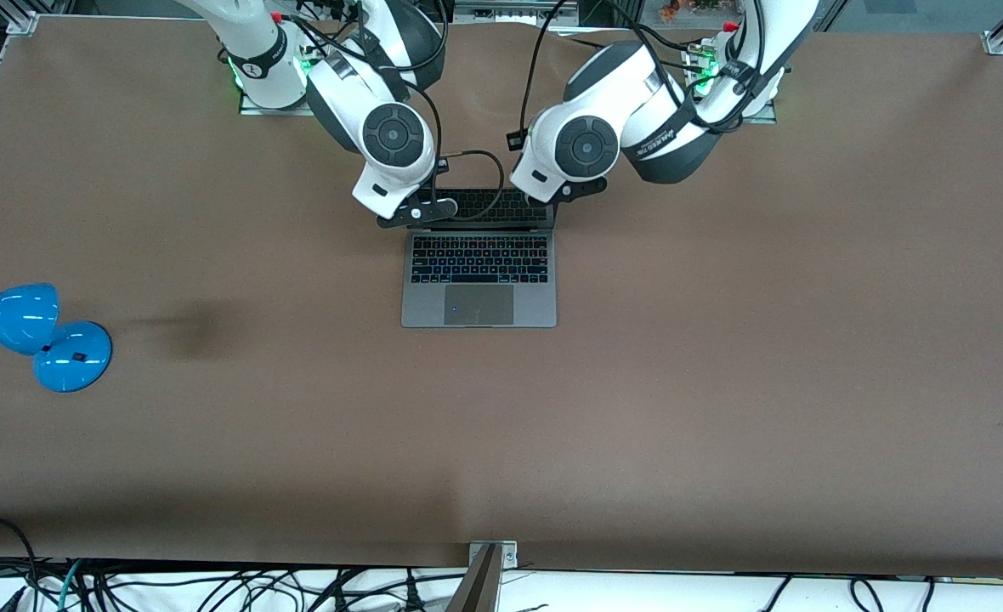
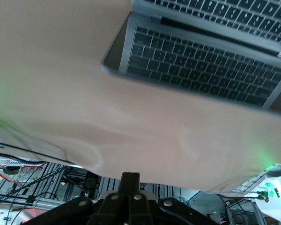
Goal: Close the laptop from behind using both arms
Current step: 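Push the screen down with both grippers until the lid shuts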
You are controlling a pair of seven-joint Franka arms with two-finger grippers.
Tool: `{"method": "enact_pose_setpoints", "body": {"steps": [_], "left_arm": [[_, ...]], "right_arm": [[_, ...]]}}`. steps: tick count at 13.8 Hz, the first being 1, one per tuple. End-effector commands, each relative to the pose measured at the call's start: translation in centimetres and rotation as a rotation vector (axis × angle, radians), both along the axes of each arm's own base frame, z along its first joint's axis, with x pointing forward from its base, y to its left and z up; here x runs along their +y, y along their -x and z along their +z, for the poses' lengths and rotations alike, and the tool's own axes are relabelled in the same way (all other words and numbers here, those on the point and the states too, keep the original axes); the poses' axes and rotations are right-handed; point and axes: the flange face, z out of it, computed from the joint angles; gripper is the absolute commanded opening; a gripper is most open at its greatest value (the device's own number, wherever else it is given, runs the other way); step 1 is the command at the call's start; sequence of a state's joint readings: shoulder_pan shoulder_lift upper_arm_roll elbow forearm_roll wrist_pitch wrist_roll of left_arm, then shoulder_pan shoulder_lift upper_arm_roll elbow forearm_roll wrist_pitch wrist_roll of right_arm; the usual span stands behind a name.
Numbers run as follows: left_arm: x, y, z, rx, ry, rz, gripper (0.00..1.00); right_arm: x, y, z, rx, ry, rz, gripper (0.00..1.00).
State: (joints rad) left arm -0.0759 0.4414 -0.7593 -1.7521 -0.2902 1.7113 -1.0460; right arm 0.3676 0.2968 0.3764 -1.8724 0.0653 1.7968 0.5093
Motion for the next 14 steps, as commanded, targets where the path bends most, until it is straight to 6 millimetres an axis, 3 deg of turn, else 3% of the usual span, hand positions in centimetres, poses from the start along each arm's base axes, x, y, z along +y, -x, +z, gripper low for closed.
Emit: {"method": "enact_pose_setpoints", "body": {"steps": [1, 7, 12, 14], "left_arm": [[0.1, -1.6, -1.8, -0.046, -0.017, 0.003, 0.0], [1.4, -6.2, -4.7, -0.12, -0.022, 0.044, 0.0], [2.8, -10.0, -6.5, -0.115, -0.014, 0.101, 0.0], [2.4, -10.7, -7.4, -0.139, -0.034, 0.092, 0.0]], "right_arm": [[0.3, -1.5, -0.5, -0.048, -0.006, 0.01, 0.0], [0.2, -5.3, -2.9, -0.078, 0.009, 0.01, 0.0], [-0.1, -7.5, -4.3, -0.088, 0.019, 0.002, 0.0], [-0.1, -8.3, -5.2, -0.091, 0.026, 0.006, 0.0]]}}
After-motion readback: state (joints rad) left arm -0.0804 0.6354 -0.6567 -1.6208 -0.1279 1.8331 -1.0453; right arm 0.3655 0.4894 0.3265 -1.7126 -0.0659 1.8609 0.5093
